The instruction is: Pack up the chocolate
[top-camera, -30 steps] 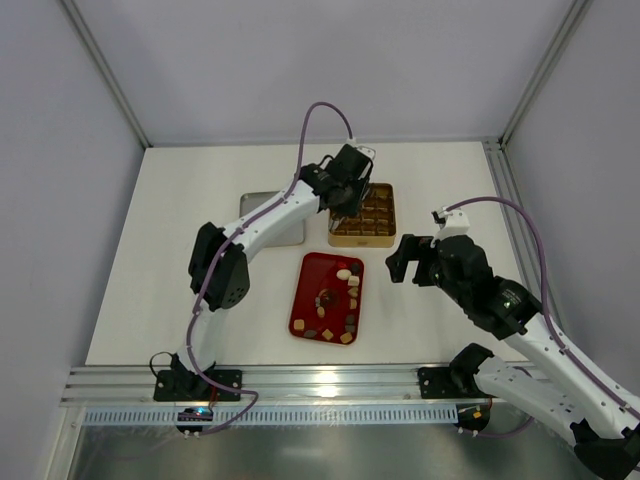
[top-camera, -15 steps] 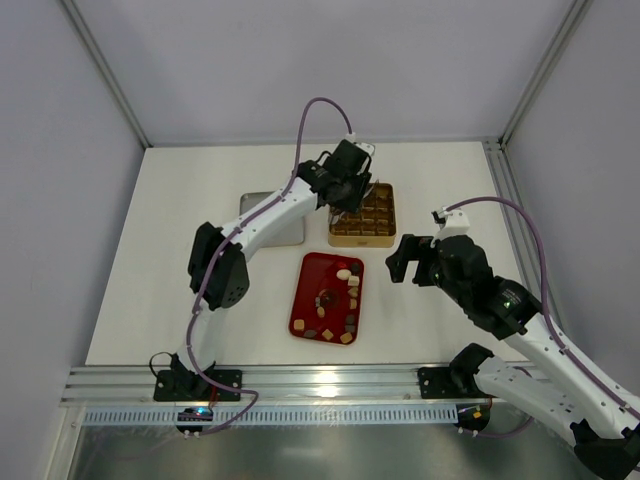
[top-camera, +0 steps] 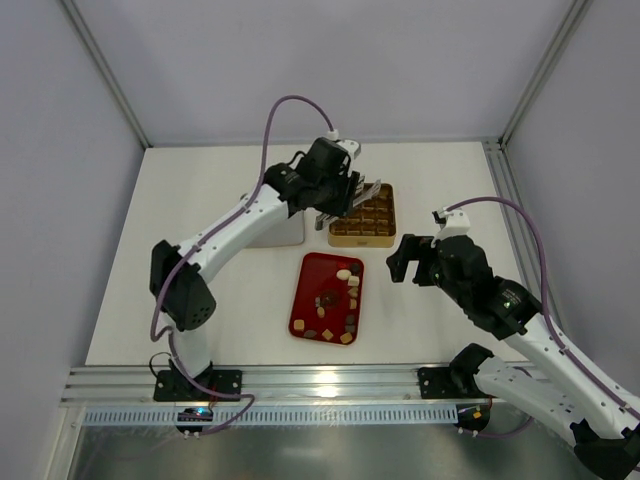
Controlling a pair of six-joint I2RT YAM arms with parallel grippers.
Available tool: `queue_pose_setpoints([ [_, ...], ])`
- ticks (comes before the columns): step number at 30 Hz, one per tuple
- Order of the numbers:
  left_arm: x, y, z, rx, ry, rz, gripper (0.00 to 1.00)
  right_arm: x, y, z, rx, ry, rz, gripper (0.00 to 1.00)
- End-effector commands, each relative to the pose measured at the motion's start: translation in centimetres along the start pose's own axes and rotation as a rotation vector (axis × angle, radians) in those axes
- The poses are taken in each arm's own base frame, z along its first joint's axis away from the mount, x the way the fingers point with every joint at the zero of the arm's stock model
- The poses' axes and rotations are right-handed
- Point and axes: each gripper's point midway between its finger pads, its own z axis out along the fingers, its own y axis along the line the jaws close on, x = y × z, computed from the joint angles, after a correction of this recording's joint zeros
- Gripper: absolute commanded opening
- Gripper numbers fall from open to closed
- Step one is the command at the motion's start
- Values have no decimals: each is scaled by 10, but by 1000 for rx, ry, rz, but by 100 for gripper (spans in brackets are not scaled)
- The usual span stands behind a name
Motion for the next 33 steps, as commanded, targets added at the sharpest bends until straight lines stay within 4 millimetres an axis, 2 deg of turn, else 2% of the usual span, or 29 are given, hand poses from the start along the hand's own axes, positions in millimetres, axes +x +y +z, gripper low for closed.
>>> queue_pose_setpoints([
  [1, -4, -11, -47, 81, -52, -49, 44, -9, -1, -4, 7, -31, 5, 100],
  [5, 31, -7, -73, 84, -15, -61, 44, -5, -1, -2, 4, -23, 6, 100],
  [7, 44, -8, -81, 88, -2, -60, 45, -3, -1, 0, 5, -19, 6, 100],
  [8, 48, -8, -92, 92, -8, -61, 45, -2, -1, 1, 3, -18, 9, 100],
  [9, 64, -6, -90, 85, 25, -59, 45, -1, -1, 2, 4, -13, 8, 100],
  [12, 90, -7, -99, 82, 58, -46, 44, 3, -1, 5, 4, -4, 11, 100],
  [19, 135, -16, -105, 90, 132, -22, 45, 14, -1, 14, 10, 29, 7, 100],
  [25, 151, -31, -96, 109, 175, -4, 46, 15, -1, 16, 13, 35, 7, 100],
  [33, 158, -38, -84, 77, 193, 18, 46, 18, -3, 15, 15, 37, 8, 100],
])
